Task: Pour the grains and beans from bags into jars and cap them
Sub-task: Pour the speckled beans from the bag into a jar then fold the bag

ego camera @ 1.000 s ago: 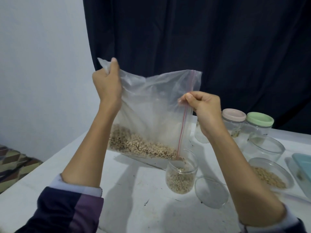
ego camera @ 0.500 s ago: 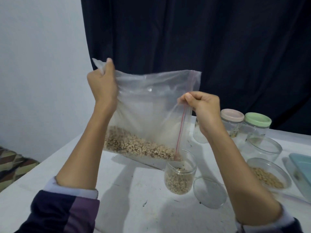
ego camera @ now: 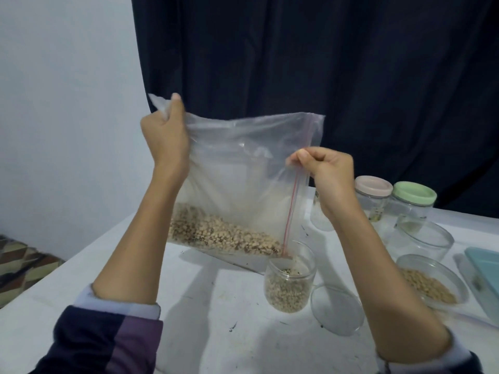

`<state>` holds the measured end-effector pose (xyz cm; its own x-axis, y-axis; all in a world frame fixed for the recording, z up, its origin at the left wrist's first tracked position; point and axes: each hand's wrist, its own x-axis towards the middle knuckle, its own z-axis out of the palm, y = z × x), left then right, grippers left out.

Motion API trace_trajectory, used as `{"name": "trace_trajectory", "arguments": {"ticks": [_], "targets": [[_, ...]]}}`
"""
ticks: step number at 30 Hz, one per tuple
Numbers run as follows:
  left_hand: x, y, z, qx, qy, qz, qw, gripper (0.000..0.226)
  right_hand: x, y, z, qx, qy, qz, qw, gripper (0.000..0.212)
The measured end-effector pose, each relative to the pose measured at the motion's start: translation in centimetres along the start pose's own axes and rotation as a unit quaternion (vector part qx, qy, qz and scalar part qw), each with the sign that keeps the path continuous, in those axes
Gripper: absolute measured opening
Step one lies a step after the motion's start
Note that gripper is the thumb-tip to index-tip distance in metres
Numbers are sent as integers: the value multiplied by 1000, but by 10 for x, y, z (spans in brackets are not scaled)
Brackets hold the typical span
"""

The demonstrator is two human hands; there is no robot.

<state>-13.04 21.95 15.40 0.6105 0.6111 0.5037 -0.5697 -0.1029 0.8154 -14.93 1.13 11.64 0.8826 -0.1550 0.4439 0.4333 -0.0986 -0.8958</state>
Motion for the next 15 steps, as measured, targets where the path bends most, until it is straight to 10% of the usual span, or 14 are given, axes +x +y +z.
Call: {"name": "trace_trajectory", "arguments": {"ticks": [15], "targets": [[-2, 0, -3, 1, 4, -8, 1000, 55, 0, -2, -2, -2, -17, 2, 1000, 22]]}}
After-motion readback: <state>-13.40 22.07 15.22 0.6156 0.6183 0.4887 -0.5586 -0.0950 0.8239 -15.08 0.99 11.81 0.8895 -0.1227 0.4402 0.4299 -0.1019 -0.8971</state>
